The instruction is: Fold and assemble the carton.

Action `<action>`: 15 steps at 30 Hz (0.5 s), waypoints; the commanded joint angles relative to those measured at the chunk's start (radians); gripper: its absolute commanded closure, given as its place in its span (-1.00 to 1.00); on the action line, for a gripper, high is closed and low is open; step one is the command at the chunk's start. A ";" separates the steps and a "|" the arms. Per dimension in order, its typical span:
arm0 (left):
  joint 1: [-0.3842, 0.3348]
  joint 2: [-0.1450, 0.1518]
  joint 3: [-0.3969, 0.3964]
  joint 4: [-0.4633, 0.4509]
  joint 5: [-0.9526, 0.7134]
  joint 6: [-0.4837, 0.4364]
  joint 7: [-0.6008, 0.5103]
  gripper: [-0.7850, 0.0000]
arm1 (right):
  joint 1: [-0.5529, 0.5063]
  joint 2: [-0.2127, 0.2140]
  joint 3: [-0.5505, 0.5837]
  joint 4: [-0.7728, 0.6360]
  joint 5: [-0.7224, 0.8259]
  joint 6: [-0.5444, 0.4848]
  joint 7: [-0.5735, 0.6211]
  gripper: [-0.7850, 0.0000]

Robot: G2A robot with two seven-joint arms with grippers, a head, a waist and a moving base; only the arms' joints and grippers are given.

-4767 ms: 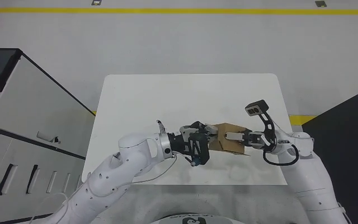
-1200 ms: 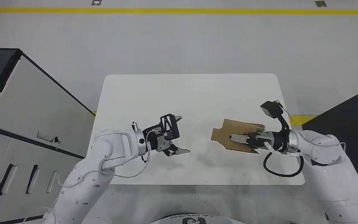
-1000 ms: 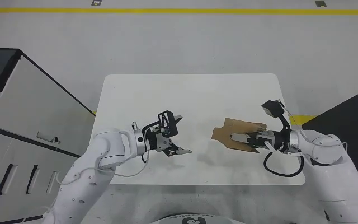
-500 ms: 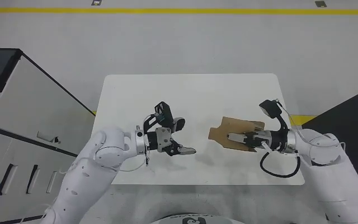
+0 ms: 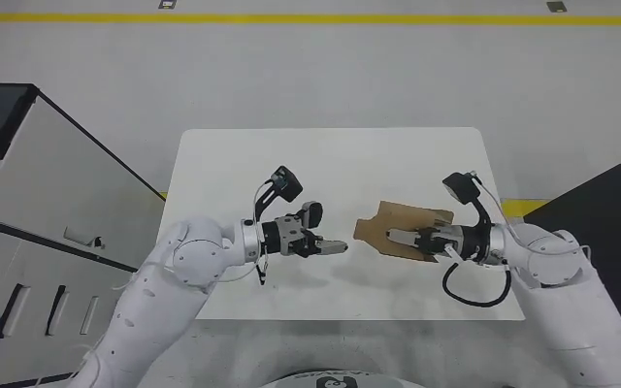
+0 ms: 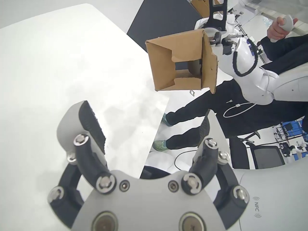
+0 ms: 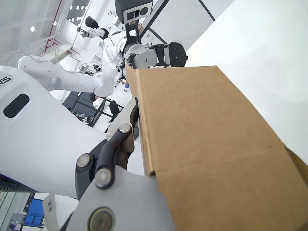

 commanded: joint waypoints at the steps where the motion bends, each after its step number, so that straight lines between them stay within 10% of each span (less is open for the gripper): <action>1: -0.011 -0.001 0.008 0.007 -0.030 -0.008 -0.002 -1.00 | 0.004 -0.001 -0.010 -0.001 -0.023 0.006 -0.017 1.00; 9: -0.051 -0.003 0.034 0.045 -0.095 0.008 -0.052 -0.76 | 0.020 0.000 -0.031 -0.004 -0.101 0.018 -0.057 1.00; 15: -0.067 -0.004 0.051 0.066 -0.115 0.024 -0.054 -0.01 | 0.031 0.000 -0.061 -0.009 -0.142 0.025 -0.059 1.00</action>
